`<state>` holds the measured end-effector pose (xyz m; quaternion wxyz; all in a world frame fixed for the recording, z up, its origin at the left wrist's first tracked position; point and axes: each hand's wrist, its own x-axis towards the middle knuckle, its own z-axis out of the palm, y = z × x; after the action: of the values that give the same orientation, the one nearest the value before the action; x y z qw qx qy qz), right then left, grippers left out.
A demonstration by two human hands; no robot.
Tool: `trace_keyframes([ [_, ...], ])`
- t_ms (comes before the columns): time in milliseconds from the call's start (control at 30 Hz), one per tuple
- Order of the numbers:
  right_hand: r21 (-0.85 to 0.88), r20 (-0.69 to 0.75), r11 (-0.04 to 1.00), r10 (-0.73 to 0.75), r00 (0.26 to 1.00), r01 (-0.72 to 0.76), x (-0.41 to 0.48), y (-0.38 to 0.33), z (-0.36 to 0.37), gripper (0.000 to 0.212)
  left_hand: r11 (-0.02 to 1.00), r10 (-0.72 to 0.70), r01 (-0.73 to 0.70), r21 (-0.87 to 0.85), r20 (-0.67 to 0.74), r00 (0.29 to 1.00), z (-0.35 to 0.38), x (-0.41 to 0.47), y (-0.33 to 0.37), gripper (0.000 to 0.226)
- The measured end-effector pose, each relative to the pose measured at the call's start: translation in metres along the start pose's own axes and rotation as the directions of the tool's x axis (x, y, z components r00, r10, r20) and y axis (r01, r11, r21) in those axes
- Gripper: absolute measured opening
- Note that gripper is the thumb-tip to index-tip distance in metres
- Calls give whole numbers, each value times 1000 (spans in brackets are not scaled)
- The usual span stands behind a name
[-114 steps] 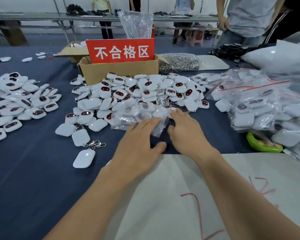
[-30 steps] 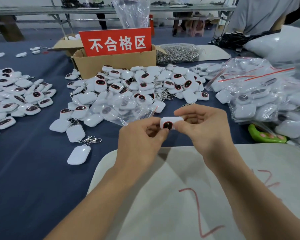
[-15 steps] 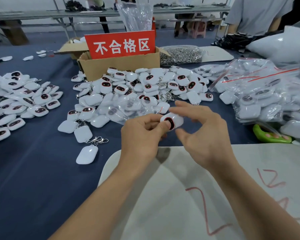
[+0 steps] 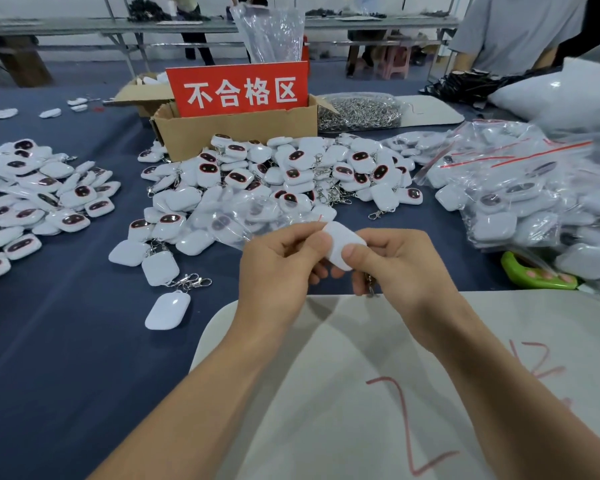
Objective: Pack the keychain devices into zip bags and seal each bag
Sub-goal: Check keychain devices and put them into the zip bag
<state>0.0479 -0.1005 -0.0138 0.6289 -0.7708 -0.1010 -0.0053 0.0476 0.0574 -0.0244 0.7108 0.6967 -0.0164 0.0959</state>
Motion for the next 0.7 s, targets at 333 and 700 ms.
trace_keyframes([
  [333, 45, -195, 990, 137, 971, -131, 5, 8, 0, 22, 824, 287, -192, 533, -101, 953, -3, 0, -9, 20],
  [700, 195, -245, 954, 270, 931, -226, 11, 7, -6, 13, 517, 349, -83, 852, -121, 929, -14, 12, -13, 41],
])
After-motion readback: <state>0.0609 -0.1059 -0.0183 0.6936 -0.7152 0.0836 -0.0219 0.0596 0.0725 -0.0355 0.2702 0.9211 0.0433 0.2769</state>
